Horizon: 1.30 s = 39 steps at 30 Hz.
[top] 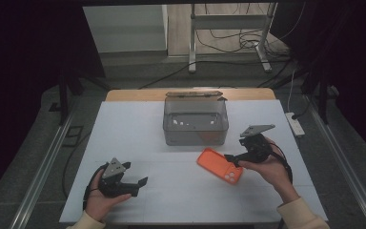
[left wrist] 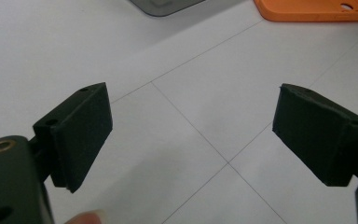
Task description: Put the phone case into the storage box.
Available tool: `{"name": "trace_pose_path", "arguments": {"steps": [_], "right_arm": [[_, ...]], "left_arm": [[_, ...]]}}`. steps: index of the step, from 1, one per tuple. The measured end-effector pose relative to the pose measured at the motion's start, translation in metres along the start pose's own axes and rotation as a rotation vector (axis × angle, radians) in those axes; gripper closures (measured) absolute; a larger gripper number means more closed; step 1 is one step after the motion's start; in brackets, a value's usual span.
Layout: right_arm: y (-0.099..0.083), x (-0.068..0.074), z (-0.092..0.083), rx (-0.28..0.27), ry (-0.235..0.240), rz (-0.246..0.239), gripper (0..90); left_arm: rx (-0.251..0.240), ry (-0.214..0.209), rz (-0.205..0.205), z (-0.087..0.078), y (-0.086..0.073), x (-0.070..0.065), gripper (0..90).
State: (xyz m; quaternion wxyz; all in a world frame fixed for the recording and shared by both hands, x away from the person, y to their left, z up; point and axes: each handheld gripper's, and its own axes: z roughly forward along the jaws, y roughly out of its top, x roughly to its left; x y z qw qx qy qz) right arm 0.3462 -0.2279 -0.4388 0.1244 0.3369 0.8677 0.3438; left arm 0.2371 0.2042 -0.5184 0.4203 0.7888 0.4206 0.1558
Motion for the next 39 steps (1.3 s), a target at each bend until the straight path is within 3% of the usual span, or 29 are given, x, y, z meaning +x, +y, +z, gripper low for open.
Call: {"name": "trace_pose_path", "arguments": {"steps": [28,39], "right_arm": [[0.016,-0.004,0.018,0.043,-0.014,-0.055,13.6],[0.018,-0.005,0.033,0.102,0.000,-0.074,16.4]], "left_arm": [[0.011,0.001,0.005,0.002,0.002,-0.002,11.7],[0.016,-0.001,0.005,0.003,0.001,-0.001,11.7]]}}
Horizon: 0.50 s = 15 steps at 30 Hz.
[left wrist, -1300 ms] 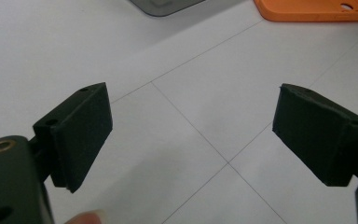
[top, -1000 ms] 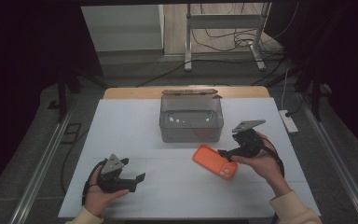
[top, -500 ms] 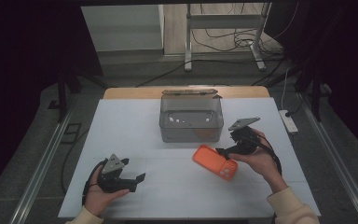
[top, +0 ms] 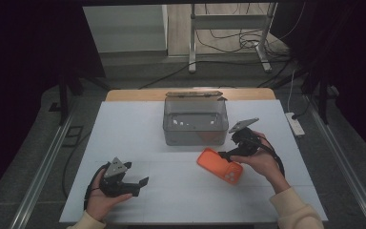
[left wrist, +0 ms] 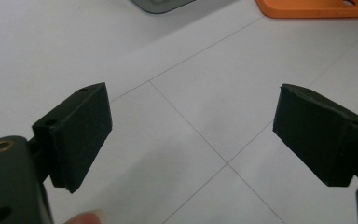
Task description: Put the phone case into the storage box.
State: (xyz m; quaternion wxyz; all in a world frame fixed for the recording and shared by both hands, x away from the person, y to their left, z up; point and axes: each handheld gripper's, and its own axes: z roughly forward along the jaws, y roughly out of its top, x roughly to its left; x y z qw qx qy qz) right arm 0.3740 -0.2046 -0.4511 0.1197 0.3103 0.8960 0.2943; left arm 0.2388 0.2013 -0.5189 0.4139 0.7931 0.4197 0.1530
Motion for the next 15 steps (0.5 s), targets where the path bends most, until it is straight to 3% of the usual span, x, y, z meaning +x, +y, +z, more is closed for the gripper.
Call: {"name": "trace_pose_path", "arguments": {"steps": [15], "right_arm": [[-0.001,-0.005,0.020,0.092,0.005,0.002,22.5]], "left_arm": [[0.004,0.000,0.003,0.001,0.000,0.000,11.7]]}}
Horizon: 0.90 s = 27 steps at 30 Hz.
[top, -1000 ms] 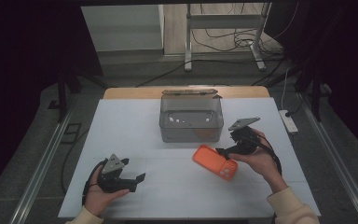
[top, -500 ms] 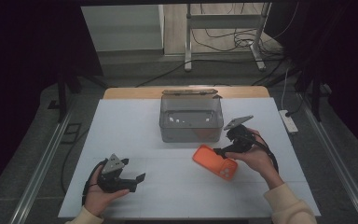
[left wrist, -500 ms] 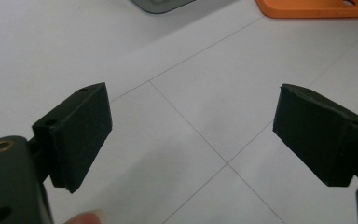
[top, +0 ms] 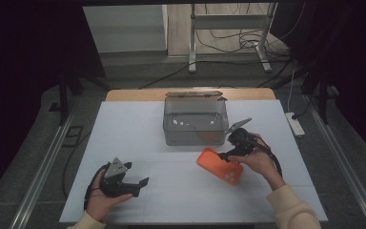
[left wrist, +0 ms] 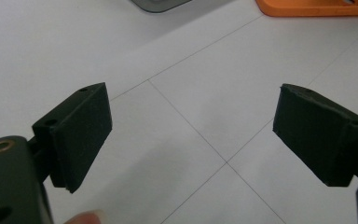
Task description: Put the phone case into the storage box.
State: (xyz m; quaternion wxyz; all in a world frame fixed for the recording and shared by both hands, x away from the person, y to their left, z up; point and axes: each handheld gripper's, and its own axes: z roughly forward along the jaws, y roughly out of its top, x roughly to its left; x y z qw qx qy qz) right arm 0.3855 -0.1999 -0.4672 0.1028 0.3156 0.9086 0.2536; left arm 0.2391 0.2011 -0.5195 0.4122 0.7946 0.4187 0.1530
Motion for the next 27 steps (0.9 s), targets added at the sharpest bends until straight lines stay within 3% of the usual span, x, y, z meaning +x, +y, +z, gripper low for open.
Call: {"name": "trace_pose_path", "arguments": {"steps": [27], "right_arm": [[-0.002,-0.005,0.023,0.123,0.008,-0.018,34.3]], "left_arm": [[0.004,-0.006,0.005,0.001,0.000,0.000,11.7]]}}
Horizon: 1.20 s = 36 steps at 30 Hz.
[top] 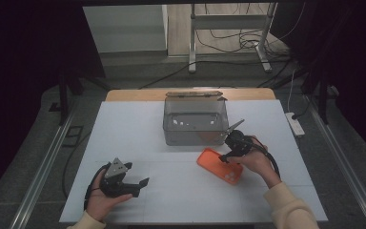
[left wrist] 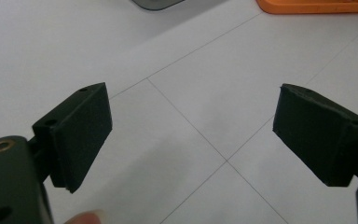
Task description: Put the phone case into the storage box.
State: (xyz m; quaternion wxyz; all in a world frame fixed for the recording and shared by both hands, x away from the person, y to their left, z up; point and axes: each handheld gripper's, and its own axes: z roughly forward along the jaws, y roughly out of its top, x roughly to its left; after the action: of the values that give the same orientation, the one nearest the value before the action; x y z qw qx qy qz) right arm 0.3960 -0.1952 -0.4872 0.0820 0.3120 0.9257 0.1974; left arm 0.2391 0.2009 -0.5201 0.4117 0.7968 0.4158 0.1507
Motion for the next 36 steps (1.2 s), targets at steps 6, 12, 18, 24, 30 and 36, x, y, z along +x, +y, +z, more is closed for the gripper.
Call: {"name": "trace_pose_path", "arguments": {"steps": [6,12,18,24,30,36], "right_arm": [[-0.0006,-0.0023,0.0023,0.017,0.009,0.001,38.9],[-0.0004,-0.0025,0.0043,0.029,0.017,-0.005,42.8],[0.0012,-0.0017,0.0067,0.044,0.032,-0.016,50.5],[0.0010,-0.0028,0.0084,0.059,0.034,-0.014,53.2],[0.0008,-0.0042,0.0082,0.063,0.044,-0.010,61.6],[0.0018,-0.0038,0.0082,0.070,0.068,-0.016,74.8]], "left_arm": [[0.000,0.000,0.002,0.0001,0.0002,-0.0002,11.8],[-0.001,-0.001,0.002,-0.0005,0.0003,-0.0002,11.8],[-0.002,-0.002,0.003,-0.0005,0.0005,-0.0001,11.8],[-0.003,-0.002,0.002,-0.0008,0.0004,0.0004,11.8],[-0.004,-0.001,0.004,-0.0013,0.0006,0.0003,11.8],[-0.005,-0.005,0.001,-0.0014,0.0005,0.0005,11.9]]}}
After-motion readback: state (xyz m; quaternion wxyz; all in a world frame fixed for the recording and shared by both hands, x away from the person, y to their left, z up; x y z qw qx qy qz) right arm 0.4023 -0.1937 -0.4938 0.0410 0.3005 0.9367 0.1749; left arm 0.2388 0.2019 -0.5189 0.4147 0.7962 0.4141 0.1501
